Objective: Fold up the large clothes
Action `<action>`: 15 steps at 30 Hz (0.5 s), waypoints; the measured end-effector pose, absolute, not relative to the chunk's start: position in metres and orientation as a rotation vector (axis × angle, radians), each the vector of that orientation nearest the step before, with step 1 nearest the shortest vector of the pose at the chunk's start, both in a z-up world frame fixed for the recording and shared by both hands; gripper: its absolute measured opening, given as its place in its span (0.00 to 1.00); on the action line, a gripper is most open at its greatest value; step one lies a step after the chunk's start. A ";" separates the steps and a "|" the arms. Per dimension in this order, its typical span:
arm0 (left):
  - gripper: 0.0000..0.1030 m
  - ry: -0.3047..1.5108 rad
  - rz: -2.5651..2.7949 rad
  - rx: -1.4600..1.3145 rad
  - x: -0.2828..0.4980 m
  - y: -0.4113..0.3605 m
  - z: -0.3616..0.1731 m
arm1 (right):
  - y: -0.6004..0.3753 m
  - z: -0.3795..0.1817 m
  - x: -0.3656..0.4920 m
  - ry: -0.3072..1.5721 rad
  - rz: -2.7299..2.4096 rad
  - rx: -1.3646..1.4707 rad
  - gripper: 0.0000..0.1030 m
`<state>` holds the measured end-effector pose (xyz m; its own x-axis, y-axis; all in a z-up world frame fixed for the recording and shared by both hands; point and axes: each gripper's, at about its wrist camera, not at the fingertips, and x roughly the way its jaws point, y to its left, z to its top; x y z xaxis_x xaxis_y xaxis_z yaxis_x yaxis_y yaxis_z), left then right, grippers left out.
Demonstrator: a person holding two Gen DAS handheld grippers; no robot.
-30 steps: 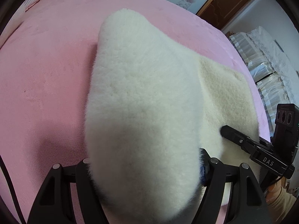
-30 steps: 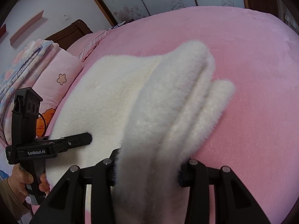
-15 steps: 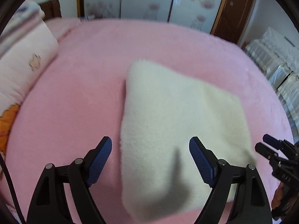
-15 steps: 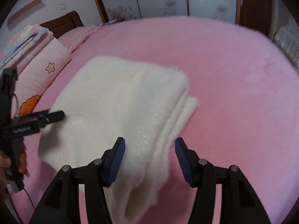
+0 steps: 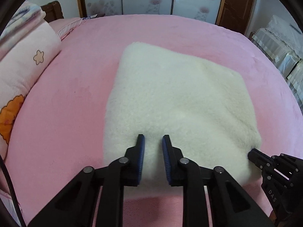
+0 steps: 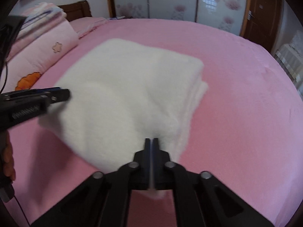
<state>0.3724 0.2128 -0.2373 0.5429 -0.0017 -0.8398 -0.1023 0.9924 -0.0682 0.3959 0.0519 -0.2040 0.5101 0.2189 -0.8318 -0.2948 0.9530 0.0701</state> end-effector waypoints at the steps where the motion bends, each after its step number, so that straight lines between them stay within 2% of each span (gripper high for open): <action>1: 0.12 0.996 0.060 -0.117 0.373 0.217 -0.238 | 0.050 -0.207 0.397 1.000 0.311 -0.075 0.00; 9: 0.12 1.013 0.091 -0.073 0.372 0.204 -0.229 | 0.057 -0.205 0.401 1.034 0.274 -0.084 0.00; 10: 0.16 1.018 0.098 -0.078 0.368 0.200 -0.224 | 0.057 -0.199 0.398 1.037 0.273 -0.074 0.00; 13: 0.38 1.031 0.107 -0.116 0.352 0.188 -0.209 | 0.053 -0.175 0.383 1.013 0.279 -0.065 0.04; 15: 0.45 1.014 0.122 -0.126 0.336 0.178 -0.194 | 0.048 -0.159 0.370 0.998 0.285 -0.055 0.07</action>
